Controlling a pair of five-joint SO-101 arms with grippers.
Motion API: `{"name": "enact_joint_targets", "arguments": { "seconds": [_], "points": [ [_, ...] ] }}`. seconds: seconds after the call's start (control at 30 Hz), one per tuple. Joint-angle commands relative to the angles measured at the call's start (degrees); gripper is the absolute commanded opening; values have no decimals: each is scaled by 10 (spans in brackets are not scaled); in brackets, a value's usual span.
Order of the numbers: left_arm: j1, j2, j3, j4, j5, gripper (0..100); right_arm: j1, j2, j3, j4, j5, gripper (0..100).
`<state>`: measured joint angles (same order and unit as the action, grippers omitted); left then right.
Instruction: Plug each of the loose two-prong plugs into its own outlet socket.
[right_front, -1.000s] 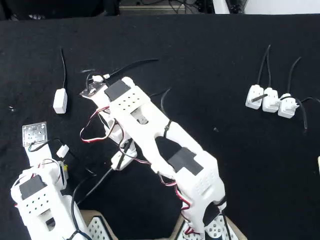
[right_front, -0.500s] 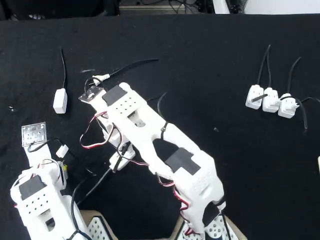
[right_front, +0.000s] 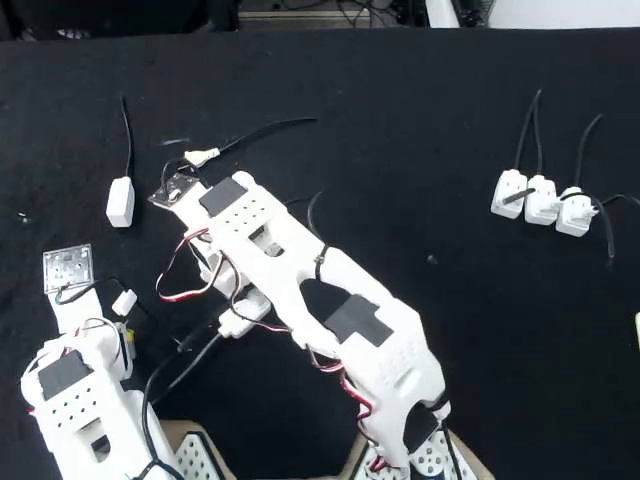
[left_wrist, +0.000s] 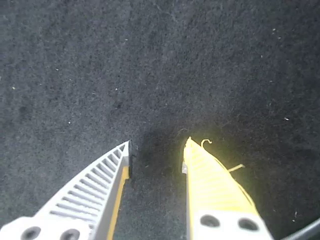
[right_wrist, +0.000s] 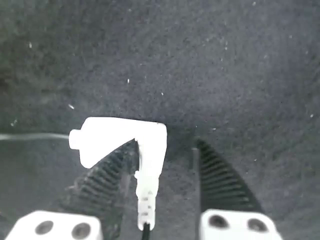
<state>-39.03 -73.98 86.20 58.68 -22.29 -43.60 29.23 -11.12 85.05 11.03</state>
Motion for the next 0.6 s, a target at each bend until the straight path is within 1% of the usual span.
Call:
{"name": "enact_joint_targets", "arguments": {
  "seconds": [0.0,0.07,0.13,0.2,0.37,0.47,0.57],
  "points": [
    [-5,-1,-7,-3,4,178,-19,-80,-6,4,24,180],
    [-5,-1,-7,-3,4,178,-20,-117,-7,4,28,181],
    [-5,-1,-7,-4,4,178,-19,-159,-7,7,60,183],
    [-6,-1,-7,-4,4,178,-18,-196,0,9,111,184],
    [-36,-1,-8,-7,5,178,9,-273,55,2,285,184],
    [-44,-1,-8,-7,5,178,33,-333,57,-9,333,184],
    [-45,-1,-15,-7,6,178,47,-411,74,16,393,184]
  ]
}}
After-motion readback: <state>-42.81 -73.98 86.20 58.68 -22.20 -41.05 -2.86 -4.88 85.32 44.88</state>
